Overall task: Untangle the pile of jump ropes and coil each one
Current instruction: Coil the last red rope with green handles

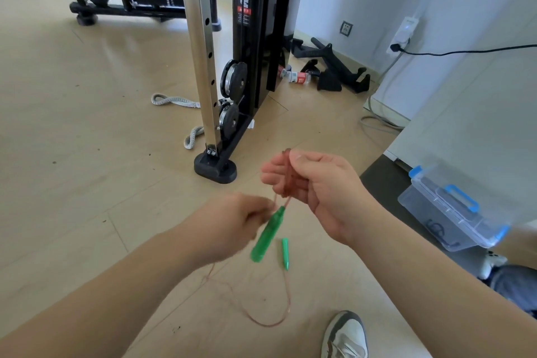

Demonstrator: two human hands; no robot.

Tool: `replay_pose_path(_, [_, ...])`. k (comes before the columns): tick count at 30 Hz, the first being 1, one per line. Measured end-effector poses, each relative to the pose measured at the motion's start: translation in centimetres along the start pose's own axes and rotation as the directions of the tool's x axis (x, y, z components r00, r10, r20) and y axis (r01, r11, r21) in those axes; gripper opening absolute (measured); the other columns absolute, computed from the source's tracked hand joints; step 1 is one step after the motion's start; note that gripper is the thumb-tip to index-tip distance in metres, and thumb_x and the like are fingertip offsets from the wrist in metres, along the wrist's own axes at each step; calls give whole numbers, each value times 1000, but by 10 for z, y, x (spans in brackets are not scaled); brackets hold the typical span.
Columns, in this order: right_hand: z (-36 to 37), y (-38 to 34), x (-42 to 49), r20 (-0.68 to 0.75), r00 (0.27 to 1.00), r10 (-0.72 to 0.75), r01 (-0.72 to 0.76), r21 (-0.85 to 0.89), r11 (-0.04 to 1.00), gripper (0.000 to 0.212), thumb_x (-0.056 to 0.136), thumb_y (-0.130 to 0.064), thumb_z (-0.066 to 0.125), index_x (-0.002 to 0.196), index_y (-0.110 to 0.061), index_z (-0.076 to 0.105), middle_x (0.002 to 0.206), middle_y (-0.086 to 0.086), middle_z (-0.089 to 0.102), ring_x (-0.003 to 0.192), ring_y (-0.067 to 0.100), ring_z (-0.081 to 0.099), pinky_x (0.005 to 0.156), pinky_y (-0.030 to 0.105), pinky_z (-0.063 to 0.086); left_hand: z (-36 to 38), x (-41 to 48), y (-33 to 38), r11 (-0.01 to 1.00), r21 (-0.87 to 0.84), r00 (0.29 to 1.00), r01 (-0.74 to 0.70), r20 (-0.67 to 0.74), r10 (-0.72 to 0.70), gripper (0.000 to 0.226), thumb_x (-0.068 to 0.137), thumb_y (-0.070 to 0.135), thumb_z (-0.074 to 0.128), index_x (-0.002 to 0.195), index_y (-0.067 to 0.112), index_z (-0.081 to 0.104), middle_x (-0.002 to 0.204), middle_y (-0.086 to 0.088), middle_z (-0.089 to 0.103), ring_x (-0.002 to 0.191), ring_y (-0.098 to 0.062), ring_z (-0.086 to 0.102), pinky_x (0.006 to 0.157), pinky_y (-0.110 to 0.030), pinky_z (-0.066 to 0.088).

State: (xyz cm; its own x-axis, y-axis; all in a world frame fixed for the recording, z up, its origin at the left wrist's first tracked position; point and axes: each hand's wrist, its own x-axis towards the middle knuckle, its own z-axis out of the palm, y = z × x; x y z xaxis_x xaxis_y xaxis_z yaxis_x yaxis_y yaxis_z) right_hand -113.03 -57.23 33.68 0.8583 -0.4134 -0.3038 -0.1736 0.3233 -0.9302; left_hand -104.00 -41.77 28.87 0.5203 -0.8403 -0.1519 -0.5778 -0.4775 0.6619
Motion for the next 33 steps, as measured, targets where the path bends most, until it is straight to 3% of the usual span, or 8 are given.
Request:
replay_pose_path(4, [-12,17,13,-75,958,-278,166,-645,746,33,105,-25,53,90,-1,69,90,8,77,85,26,74,85,46,61,5,-9,24,996,-33,983,-84,159,88,21,103,33,51,108,23,69,80,1,72,73,-8,65,73,-29,54])
replay_pose_path(7, [-16,21,12,118,947,-300,257,-838,481,39,105,-29,49,77,-4,59,72,8,67,73,31,65,73,50,56,-14,-6,26,979,-150,985,-140,-117,123,10,99,27,60,93,28,69,73,3,67,61,-5,57,59,-23,49])
replay_pose_path(11, [-11,9,4,135,991,-14,97,-629,771,35,107,-22,47,95,-2,74,88,8,79,70,17,69,70,34,55,-35,1,7,938,-285,907,-196,-417,63,6,91,27,74,86,27,73,71,5,69,59,-8,58,57,-21,48])
replay_pose_path(19, [2,2,-3,104,993,63,-58,-52,997,32,107,-10,45,109,15,66,104,31,74,82,30,71,68,31,55,0,3,-4,999,9,998,40,-44,-40,24,106,35,46,108,28,69,79,2,69,76,-16,65,76,-33,54])
replay_pose_path(23, [-6,14,11,-94,986,-134,86,-398,913,32,107,-17,49,99,6,70,103,19,75,96,33,74,90,46,61,16,-7,16,997,65,978,-50,208,35,32,105,35,44,96,11,64,80,-4,69,74,-19,61,76,-39,52])
replay_pose_path(27, [-16,22,13,61,965,-256,190,-835,517,39,104,-29,51,74,-4,56,76,14,68,73,37,63,73,45,56,-5,-12,32,986,-104,990,-133,23,137,14,100,27,58,93,24,70,73,3,66,66,-7,59,58,-15,45])
replay_pose_path(30, [-16,17,9,70,991,-110,126,-718,685,33,105,-24,53,84,-7,73,78,4,75,66,19,65,68,36,54,-30,-6,19,955,-232,940,-183,-326,101,12,99,23,62,91,27,71,70,-2,66,53,-5,52,52,-15,43])
replay_pose_path(33, [-12,9,4,142,988,55,22,-495,869,29,105,-9,48,100,4,73,93,15,79,71,23,66,62,29,48,-35,3,-4,961,-254,922,-109,-388,2,14,99,33,61,94,27,72,79,-6,71,65,-21,61,64,-33,53])
